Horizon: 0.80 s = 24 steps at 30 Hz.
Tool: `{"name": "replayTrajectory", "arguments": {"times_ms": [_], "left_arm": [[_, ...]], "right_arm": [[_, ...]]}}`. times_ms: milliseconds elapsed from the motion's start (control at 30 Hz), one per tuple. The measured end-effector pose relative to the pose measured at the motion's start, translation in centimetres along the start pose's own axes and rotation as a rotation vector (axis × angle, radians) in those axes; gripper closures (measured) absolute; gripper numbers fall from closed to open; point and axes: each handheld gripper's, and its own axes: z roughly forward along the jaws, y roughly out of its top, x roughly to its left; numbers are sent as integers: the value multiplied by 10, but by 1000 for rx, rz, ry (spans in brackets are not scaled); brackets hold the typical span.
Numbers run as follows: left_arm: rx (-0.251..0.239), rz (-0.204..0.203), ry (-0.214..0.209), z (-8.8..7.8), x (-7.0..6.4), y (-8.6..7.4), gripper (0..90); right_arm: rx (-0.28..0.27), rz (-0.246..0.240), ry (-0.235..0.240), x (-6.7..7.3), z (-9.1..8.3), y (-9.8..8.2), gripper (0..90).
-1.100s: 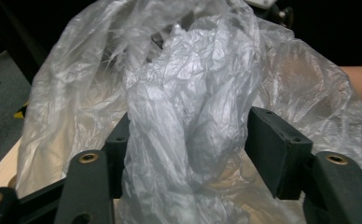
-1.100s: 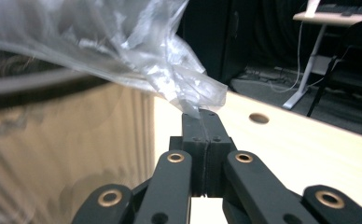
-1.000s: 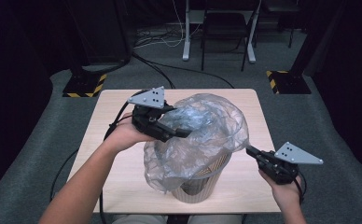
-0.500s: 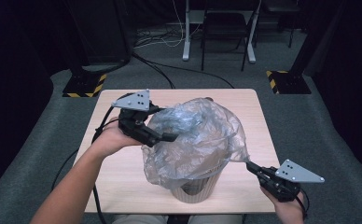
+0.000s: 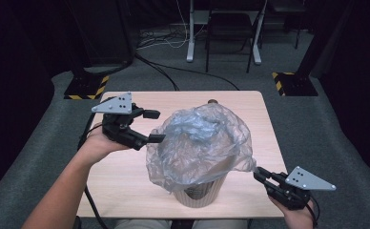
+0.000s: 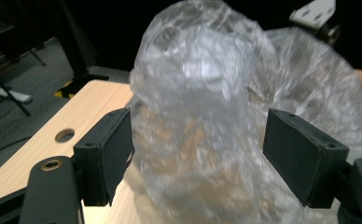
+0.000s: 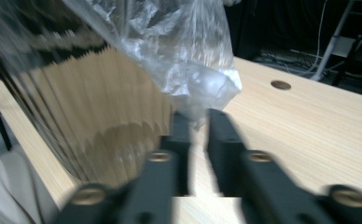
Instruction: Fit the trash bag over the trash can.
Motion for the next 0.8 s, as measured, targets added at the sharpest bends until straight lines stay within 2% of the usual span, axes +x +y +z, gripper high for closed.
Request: {"name": "replayTrajectory", "arguments": {"times_ms": [67, 200, 267, 467, 567, 667, 800], "left_arm": [[0, -8, 7, -2, -2, -6, 244], [2, -21, 8, -6, -5, -18, 261], [7, -26, 7, -6, -6, -24, 264], [23, -44, 8, -5, -2, -37, 276], [21, -56, 1, -4, -1, -40, 283], [27, -47, -7, -1, -3, -44, 293], [38, -41, -24, 0, -5, -50, 339]], "right_arm": [[-9, 11, 4, -1, -4, 4, 561], [-7, -14, 42, -1, -12, 9, 454], [6, -33, 45, -3, -15, 9, 440], [-3, -12, 51, -8, -19, 12, 409], [-24, -10, 75, -8, -13, 24, 397], [-52, -28, 122, -4, -4, 38, 394], [-56, -50, 193, 3, 14, 54, 398]]}}
